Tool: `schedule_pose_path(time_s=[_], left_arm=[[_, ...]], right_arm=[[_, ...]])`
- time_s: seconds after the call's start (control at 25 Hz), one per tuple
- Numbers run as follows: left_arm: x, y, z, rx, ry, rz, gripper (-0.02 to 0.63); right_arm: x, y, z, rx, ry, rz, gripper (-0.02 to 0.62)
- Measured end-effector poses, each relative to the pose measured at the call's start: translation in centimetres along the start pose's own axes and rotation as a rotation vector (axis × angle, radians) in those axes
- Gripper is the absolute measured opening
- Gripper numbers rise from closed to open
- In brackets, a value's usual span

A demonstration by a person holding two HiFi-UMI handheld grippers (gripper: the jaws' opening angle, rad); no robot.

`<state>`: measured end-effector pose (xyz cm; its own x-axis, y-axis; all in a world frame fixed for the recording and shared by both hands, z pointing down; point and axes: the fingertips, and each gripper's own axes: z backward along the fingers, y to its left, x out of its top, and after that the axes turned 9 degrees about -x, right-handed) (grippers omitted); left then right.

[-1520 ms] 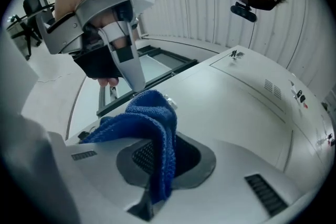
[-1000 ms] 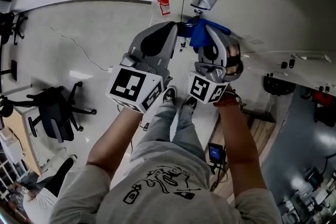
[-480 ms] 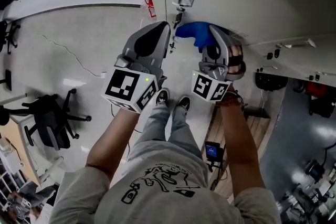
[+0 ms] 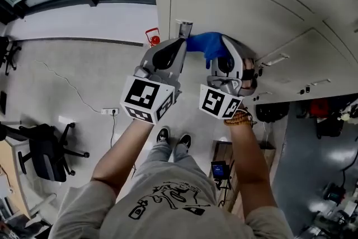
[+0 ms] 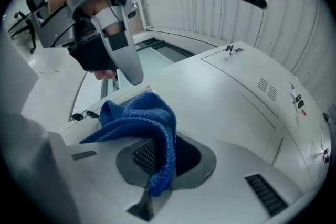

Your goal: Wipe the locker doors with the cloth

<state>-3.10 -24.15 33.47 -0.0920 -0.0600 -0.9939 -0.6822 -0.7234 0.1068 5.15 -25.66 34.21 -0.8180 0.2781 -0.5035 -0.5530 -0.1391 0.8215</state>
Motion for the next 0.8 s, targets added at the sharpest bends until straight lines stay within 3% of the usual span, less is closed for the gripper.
schedule_pose_path(time_s=[0.52, 0.8], left_arm=[[10.3, -1.9, -0.2, -0.013, -0.089, -0.115, 0.0], [12.0, -3.9, -2.0, -0.037, -0.079, -0.142, 0.0]], right_arm=[[8.8, -12.6, -3.7, -0.186, -0.101, -0.005, 0.029], [7.5, -15.2, -3.3, -0.214, -0.08, -0.014, 0.028]])
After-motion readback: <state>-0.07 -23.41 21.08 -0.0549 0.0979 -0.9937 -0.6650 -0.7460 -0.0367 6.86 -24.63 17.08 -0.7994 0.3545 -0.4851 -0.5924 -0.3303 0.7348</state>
